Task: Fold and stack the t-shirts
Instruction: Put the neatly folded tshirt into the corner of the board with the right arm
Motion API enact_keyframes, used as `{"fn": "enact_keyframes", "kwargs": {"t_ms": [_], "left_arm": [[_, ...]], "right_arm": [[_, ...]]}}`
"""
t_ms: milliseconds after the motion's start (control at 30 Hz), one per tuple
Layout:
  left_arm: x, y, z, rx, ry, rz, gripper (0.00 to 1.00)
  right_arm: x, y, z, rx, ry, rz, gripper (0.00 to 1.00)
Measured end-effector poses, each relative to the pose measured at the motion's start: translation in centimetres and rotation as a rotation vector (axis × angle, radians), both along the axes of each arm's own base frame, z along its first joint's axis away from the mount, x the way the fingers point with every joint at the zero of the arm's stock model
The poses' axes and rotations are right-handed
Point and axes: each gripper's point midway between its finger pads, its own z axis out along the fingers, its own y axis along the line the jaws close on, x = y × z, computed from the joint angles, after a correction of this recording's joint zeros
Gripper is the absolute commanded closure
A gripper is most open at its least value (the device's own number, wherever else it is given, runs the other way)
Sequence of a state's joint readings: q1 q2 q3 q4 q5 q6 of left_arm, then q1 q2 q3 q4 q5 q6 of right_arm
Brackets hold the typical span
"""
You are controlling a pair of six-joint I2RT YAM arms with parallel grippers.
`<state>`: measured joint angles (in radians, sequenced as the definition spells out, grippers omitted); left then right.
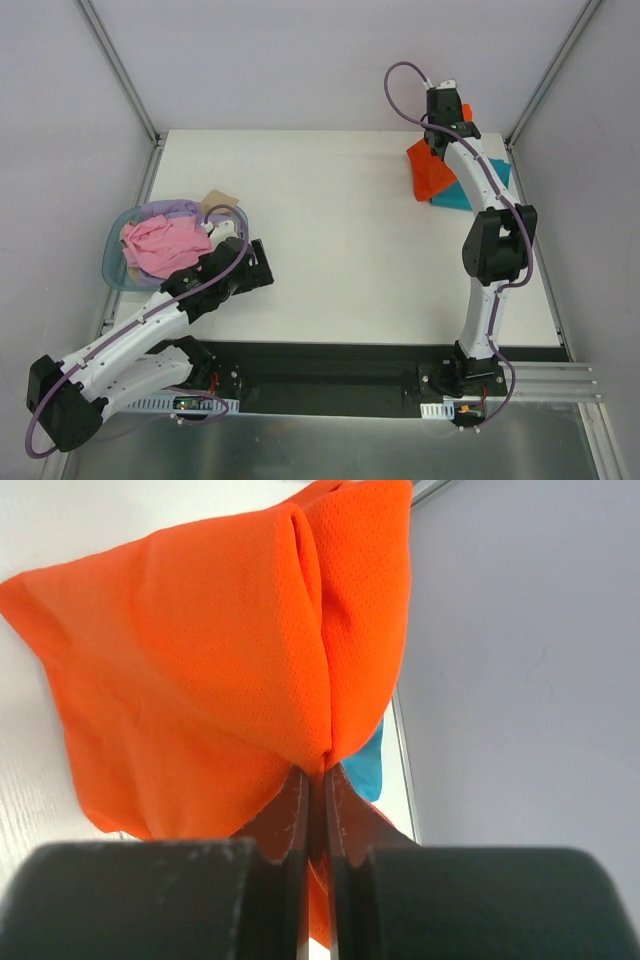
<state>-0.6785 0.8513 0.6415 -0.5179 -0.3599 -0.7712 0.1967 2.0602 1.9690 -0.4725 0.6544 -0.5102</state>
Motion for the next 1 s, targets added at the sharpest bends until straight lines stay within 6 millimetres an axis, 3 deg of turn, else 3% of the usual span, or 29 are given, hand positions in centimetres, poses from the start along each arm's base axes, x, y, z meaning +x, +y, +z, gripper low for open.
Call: {"fn": "enact_keyframes", "kwargs": {"t_ms": [300, 567, 1000], "left_arm": [[0.0, 0.0, -0.1, 0.001, 0.006, 0.003, 0.01], [0.0, 0.0, -0.1, 0.000, 0.007, 0.004, 0.01], [0.1, -0.1, -0.7, 0.023, 0.035, 0.005, 0.01]], "right_arm": [[0.0, 0.2, 2.3, 0.042, -0.041, -0.013, 0.99], [-0.9, -0.6, 1.6, 0.076, -0.010, -0.049, 0.99], [-1.8, -6.6, 0.4, 0.168, 0.002, -0.173, 0.99]]}}
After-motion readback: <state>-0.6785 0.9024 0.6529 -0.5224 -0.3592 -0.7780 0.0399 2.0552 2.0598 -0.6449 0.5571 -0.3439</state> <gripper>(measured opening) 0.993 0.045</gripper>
